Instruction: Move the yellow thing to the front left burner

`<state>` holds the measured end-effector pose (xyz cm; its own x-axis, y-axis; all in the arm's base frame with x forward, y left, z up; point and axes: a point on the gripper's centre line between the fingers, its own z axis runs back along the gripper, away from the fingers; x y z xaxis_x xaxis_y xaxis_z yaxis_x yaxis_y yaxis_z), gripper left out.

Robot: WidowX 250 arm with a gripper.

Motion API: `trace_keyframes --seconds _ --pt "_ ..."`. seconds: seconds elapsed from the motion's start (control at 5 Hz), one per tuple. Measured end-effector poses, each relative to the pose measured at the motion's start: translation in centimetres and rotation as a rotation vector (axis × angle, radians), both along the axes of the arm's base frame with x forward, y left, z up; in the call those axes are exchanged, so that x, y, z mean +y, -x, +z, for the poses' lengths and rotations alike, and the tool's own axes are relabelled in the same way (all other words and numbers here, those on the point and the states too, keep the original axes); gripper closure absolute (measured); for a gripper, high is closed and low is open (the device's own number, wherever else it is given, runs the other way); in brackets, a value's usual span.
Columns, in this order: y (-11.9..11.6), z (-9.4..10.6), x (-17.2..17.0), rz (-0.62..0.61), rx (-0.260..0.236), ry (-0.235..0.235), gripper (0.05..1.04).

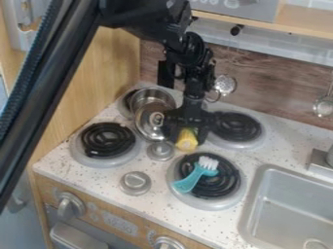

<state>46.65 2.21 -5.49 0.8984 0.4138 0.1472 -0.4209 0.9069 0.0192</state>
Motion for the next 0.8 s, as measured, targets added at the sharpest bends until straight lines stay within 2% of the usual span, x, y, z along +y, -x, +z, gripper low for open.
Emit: trace_keyframes --seconds 0.2,0.4,0.6,0.8 --pt "0.6 0.2 -0.2 -0.034 0.003 0.01 0.378" --pt "1.1 1.9 1.1 -0.072 0.03 0.041 0.378" --pt "2.1 3.8 4.6 -0.11 0.104 0.0 0.378" --pt "2.5 6.9 9.2 -0.096 0.184 -0.095 0.379"
